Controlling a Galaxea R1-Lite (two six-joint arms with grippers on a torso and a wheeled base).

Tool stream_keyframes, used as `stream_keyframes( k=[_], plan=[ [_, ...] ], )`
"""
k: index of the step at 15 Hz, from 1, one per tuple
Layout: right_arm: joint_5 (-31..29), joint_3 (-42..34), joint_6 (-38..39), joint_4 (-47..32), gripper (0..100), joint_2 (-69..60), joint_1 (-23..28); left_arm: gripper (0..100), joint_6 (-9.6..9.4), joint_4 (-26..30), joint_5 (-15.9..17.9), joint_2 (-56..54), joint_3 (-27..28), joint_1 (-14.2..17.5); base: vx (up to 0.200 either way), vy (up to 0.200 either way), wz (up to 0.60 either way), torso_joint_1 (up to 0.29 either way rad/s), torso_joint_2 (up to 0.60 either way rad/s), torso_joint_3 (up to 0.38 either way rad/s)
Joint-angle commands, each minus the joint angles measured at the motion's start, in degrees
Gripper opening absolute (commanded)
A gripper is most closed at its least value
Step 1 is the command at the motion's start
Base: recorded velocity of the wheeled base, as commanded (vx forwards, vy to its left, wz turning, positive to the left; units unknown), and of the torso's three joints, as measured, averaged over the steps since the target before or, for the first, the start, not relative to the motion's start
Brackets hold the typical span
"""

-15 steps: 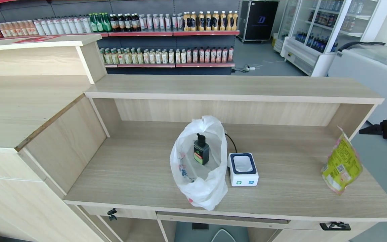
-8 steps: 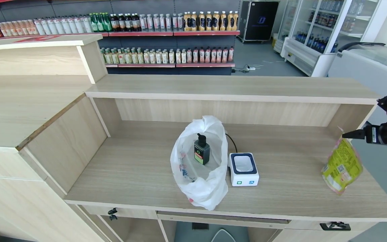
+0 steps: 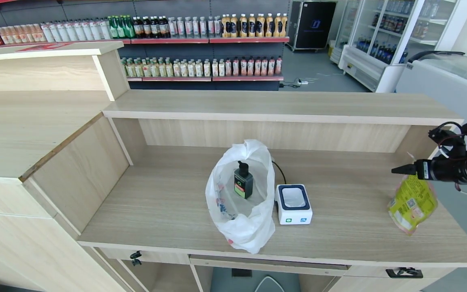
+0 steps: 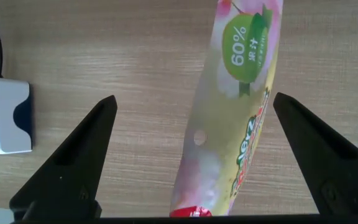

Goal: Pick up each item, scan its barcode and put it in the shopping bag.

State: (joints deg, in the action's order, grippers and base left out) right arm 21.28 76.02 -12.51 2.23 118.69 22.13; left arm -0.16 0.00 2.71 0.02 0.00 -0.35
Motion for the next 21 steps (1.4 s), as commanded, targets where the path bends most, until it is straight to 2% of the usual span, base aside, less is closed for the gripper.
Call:
stream_keyframes(
  k=[1, 9, 10, 13, 17, 18, 20, 21],
  plan=[
    [-0.1, -0.43, -0.06, 0.41, 100, 2.6, -0.86, 100, -0.02, 0.0, -0.07, 0.06, 0.0, 0.0, 0.0, 0.0, 0.0, 0.0, 0.0, 0.0],
    [-0.45, -3.51, 0.03, 7.96, 100, 7.44, -2.09, 100, -0.02, 0.0, 0.02, 0.06, 0.0, 0.0, 0.0, 0.0, 0.0, 0.0, 0.0, 0.0],
    [-0.45, -5.09, -0.06, 10.34, 0, 7.61, -2.0, 100, -0.02, 0.0, -0.07, 0.06, 0.0, 0.0, 0.0, 0.0, 0.0, 0.0, 0.0, 0.0],
    [-2.56, -7.03, -1.55, 12.45, 0, 7.96, -2.09, 100, -0.02, 0.0, -0.07, 0.06, 0.0, 0.0, 0.0, 0.0, 0.0, 0.0, 0.0, 0.0],
    [-2.04, -9.93, -3.22, 15.35, 0, 5.24, -1.82, 100, -0.02, 0.0, -0.07, 0.06, 0.0, 0.0, 0.0, 0.0, 0.0, 0.0, 0.0, 0.0],
    [1.39, -11.33, -2.61, 15.87, 0, 1.72, -1.38, 100, -0.02, 0.0, -0.07, 0.06, 0.0, 0.0, 0.0, 0.0, 0.0, 0.0, 0.0, 0.0],
    [19.14, -12.48, -1.29, 11.92, 0, -7.77, 0.11, 100, -0.02, 0.0, -0.07, 0.06, 0.0, 0.0, 0.0, 0.0, 0.0, 0.0, 0.0, 0.0],
    [25.65, -12.3, -1.29, 8.49, 0, -12.96, 0.46, 100, -0.02, 0.0, 0.02, 0.06, 0.0, 0.0, 0.0, 0.0, 0.0, 0.0, 0.0, 0.0]
  ],
)
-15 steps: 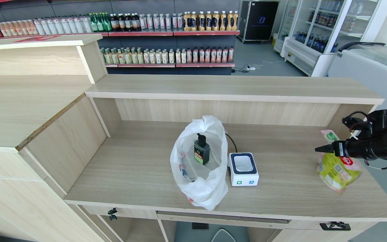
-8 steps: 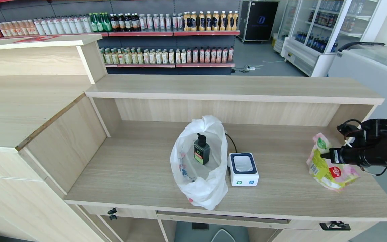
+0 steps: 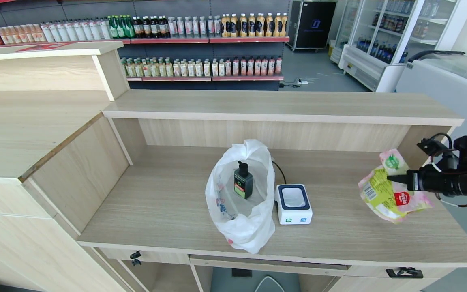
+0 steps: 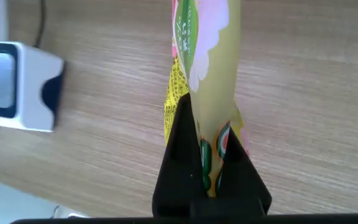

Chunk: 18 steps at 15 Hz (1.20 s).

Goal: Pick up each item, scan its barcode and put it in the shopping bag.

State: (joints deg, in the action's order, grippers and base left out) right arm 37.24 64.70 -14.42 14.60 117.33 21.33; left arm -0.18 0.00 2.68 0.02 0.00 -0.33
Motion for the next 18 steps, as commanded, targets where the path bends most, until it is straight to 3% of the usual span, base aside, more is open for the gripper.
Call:
stream_keyframes(
  k=[1, 4, 6, 8, 11, 18],
  plan=[
    [14.17, -1.15, 0.89, -6.08, 0, -16.52, 1.25, 100, 0.01, 0.0, 0.04, 0.06, 0.0, -0.02, 0.0, 0.0, 0.0, 0.0, 0.0, 0.0],
    [31.22, -2.12, 1.15, -11.35, 0, -27.6, 1.25, 100, 0.01, 0.0, -0.05, 0.06, 0.0, -0.02, 0.0, 0.0, 0.0, 0.0, 0.0, 0.0],
    [38.78, -1.15, 2.64, -11.88, 0, -29.8, 1.25, 100, 0.01, 0.0, -0.05, 0.06, 0.0, -0.02, 0.0, 0.0, 0.0, 0.0, 0.0, 0.0],
    [47.75, -1.06, 10.99, -12.23, 0, -34.01, 1.17, 100, 0.01, 0.0, 0.04, 0.06, 0.0, -0.02, 0.0, 0.0, 0.0, 0.0, 0.0, 0.0],
    [50.38, -1.68, 20.13, -12.23, 0, -39.9, 0.11, 100, 0.01, 0.0, -0.05, 0.06, 0.0, -0.02, 0.0, 0.0, 0.0, 0.0, 0.0, 0.0],
    [50.12, -12.49, 18.99, -11.97, 0, -57.74, -6.22, 100, 0.01, 0.0, -0.05, 0.06, 0.0, -0.02, 0.0, 0.0, 0.0, 0.0, 0.0, 0.0]
  ],
)
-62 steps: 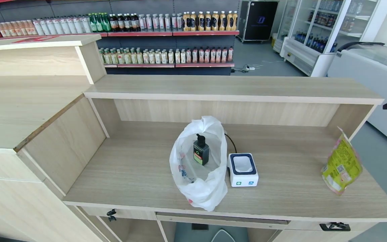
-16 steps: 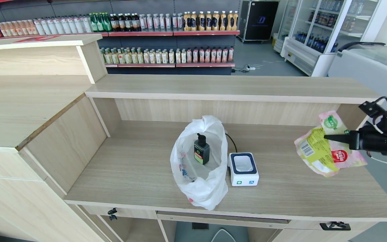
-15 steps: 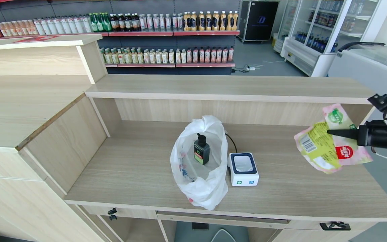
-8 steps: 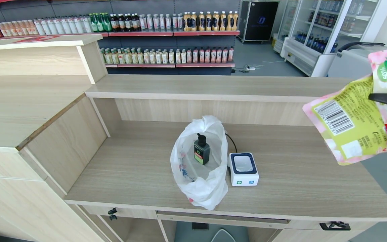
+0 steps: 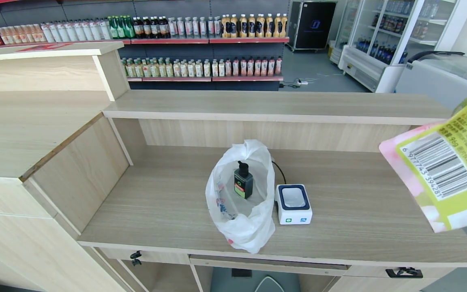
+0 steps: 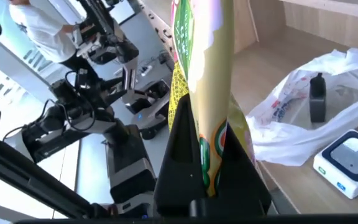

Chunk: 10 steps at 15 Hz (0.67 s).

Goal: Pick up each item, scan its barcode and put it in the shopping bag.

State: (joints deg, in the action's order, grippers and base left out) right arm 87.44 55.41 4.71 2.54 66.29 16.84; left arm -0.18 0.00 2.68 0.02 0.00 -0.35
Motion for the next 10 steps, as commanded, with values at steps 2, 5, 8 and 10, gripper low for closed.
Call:
stream_keyframes(
  k=[2, 5, 8, 10],
  plan=[
    [-0.08, -5.57, -0.14, -0.07, 0, -10.13, -2.16, 100, 0.01, 0.0, -0.05, 0.06, 0.0, 0.0, 0.0, 0.0, 0.0, 0.0, 0.0, 0.0],
    [-0.43, -5.13, -0.14, 0.01, 0, -11.71, -6.46, 100, 0.01, 0.0, -0.05, 0.06, 0.0, 0.0, 0.0, 0.0, 0.0, 0.0, 0.0, 0.0],
    [-0.43, -2.94, -0.14, 0.28, 0, -11.54, -10.51, 100, 0.01, 0.0, -0.05, 0.06, 0.0, 0.0, 0.0, 0.0, 0.0, 0.0, 0.0, 0.0],
    [-0.52, -2.76, -0.05, 0.28, 0, -11.8, -10.59, 100, 0.01, 0.0, 0.04, 0.06, 0.0, 0.0, 0.0, 0.0, 0.0, 0.0, 0.0, 0.0]
  ],
)
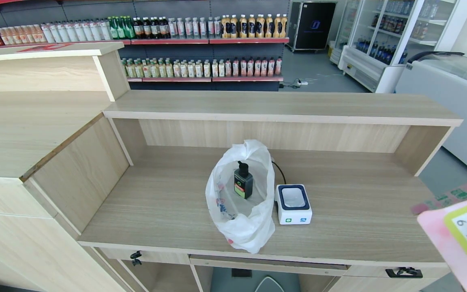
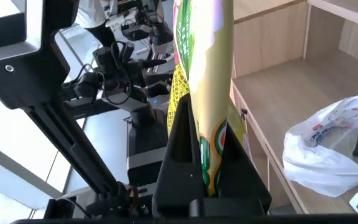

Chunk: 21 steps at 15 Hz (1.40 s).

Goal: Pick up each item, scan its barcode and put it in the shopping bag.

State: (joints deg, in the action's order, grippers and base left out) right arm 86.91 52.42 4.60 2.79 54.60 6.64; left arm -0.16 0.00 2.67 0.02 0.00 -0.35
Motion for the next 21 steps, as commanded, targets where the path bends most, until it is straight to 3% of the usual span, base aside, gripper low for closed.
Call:
stream_keyframes(
  k=[1, 5, 10, 21],
  plan=[
    [0.02, 0.31, 0.06, 0.02, 0, -0.11, -0.4, 100, -0.02, 0.0, -0.03, 0.06, 0.0, 0.0, 0.0, 0.0, 0.0, 0.0, 0.0, 0.0],
    [-0.07, 3.57, 0.33, 0.02, 0, 2.88, -4.27, 100, -0.02, 0.0, 0.05, 0.06, 0.0, 0.0, 0.0, 0.0, 0.0, 0.0, 0.0, 0.0],
    [-5.34, 4.45, 0.68, -0.33, 0, 3.05, -9.54, 100, -0.02, 0.0, 0.05, 0.06, 0.0, 0.0, 0.0, 0.0, 0.0, 0.0, 0.0, 0.0],
    [-9.3, 7.96, 4.37, -0.24, 0, 3.76, -16.05, 100, -0.02, 0.0, -0.03, 0.06, 0.0, 0.0, 0.0, 0.0, 0.0, 0.0, 0.0, 0.0]
  ],
)
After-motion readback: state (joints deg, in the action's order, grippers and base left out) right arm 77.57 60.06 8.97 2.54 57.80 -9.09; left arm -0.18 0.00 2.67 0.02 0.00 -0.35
